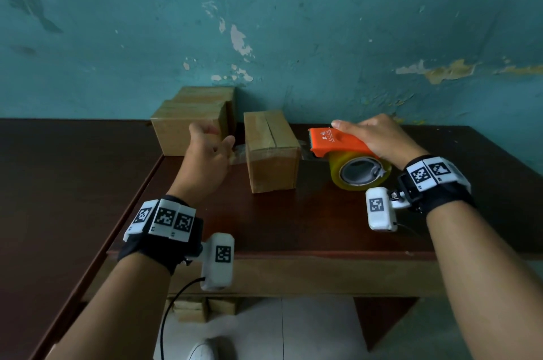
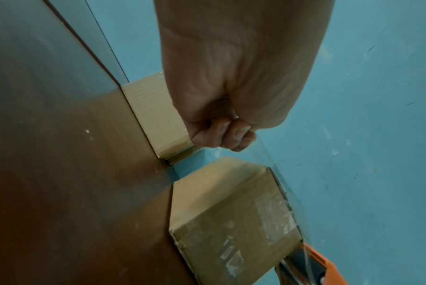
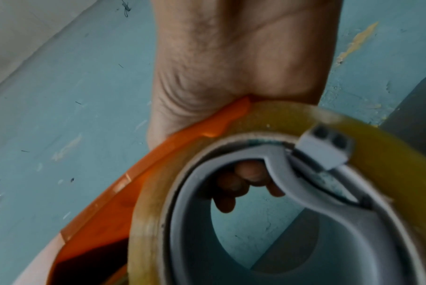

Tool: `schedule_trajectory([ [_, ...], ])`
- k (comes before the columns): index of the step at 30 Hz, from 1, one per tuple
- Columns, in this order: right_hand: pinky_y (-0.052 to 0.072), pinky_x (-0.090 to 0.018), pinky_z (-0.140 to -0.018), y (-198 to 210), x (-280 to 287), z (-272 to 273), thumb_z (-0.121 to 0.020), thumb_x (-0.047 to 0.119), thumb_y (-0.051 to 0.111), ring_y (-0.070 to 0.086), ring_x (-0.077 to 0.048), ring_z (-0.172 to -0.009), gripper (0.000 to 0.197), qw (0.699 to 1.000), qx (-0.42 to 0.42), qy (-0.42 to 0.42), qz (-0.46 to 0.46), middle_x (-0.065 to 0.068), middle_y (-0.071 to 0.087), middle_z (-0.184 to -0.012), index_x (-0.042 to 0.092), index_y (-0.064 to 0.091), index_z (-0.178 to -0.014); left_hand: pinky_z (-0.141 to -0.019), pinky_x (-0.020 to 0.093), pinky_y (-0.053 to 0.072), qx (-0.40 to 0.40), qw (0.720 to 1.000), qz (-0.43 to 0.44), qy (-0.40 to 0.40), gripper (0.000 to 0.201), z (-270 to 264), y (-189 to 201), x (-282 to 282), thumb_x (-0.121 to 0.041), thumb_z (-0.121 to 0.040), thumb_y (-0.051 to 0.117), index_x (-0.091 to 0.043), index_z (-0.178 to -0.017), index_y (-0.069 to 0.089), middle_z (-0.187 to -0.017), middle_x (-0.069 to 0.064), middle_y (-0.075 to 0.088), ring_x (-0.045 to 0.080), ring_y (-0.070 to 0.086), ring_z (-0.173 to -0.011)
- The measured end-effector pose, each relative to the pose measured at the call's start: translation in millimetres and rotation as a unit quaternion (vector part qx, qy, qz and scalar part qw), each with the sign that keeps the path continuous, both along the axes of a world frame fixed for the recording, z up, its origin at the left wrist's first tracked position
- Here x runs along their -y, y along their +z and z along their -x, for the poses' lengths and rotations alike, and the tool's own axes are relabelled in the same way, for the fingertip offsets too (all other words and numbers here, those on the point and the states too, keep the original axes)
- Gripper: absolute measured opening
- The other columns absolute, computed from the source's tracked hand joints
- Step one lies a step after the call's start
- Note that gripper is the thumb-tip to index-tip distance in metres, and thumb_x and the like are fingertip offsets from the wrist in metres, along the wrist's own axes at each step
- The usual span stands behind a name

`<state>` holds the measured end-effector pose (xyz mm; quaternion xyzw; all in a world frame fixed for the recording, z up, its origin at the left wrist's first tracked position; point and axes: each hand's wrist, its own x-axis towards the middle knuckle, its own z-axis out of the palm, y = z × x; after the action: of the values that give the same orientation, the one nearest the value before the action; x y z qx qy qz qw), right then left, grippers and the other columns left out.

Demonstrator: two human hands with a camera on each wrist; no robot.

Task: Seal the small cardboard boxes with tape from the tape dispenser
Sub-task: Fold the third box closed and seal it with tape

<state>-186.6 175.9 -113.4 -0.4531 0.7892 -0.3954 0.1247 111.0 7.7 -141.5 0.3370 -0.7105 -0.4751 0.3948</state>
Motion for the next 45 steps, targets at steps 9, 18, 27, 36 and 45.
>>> schedule_trajectory([
  [9,0.049,-0.039,-0.071,-4.6,1.0,-0.6,-0.079,0.082,0.068,0.062,-0.031,-0.058,0.073,0.999,0.031,-0.008,0.012,-0.021,0.061,-0.069,0.009,0.067,-0.081,-0.071,0.036,0.054,0.072,0.997,-0.029,0.010,0.087,6.9,-4.1,-6.7,-0.084,-0.072,0.070,-0.019,-0.124,0.046,-0.110,0.006,0.068,0.020,0.069,-0.094],
  [18,0.046,-0.039,-0.070,-5.8,1.9,-1.9,-0.075,0.087,0.066,0.058,-0.028,-0.056,0.077,0.999,0.028,-0.016,0.007,-0.018,0.056,-0.066,0.010,0.065,-0.076,-0.048,0.027,0.040,0.171,0.977,-0.120,-0.034,0.063,13.8,8.0,-9.6,-0.075,-0.080,0.069,-0.013,-0.076,0.064,-0.054,-0.001,0.057,0.015,0.050,-0.050],
  [27,0.046,-0.039,-0.070,-6.6,-0.9,-2.3,-0.079,0.083,0.068,0.058,-0.028,-0.057,0.072,0.999,0.041,-0.014,0.014,-0.017,0.057,-0.067,0.010,0.063,-0.075,-0.052,0.025,0.035,0.221,0.946,-0.228,-0.062,0.078,12.9,12.9,-10.7,-0.085,-0.074,0.064,-0.012,-0.101,0.064,-0.080,0.009,0.069,0.015,0.050,-0.057],
  [36,0.044,-0.036,-0.069,-1.9,-1.9,-8.5,-0.085,0.074,0.071,0.058,-0.025,-0.056,0.063,0.999,0.044,-0.021,0.018,-0.016,0.057,-0.065,0.013,0.063,-0.074,-0.069,0.027,0.055,0.127,0.992,-0.010,-0.008,0.061,11.7,17.7,-9.3,-0.059,-0.081,0.079,-0.022,-0.121,0.053,-0.101,-0.003,0.064,0.011,0.067,-0.086],
  [45,0.048,-0.037,-0.070,-0.9,-3.1,-9.4,-0.085,0.076,0.070,0.064,-0.030,-0.060,0.065,0.999,0.045,-0.017,0.013,-0.034,0.066,-0.079,0.011,0.068,-0.078,-0.105,0.056,0.045,0.169,0.914,0.350,-0.120,0.045,22.9,19.0,-11.6,-0.005,-0.099,0.059,-0.038,-0.129,0.070,-0.140,-0.009,0.060,0.022,0.050,-0.124],
])
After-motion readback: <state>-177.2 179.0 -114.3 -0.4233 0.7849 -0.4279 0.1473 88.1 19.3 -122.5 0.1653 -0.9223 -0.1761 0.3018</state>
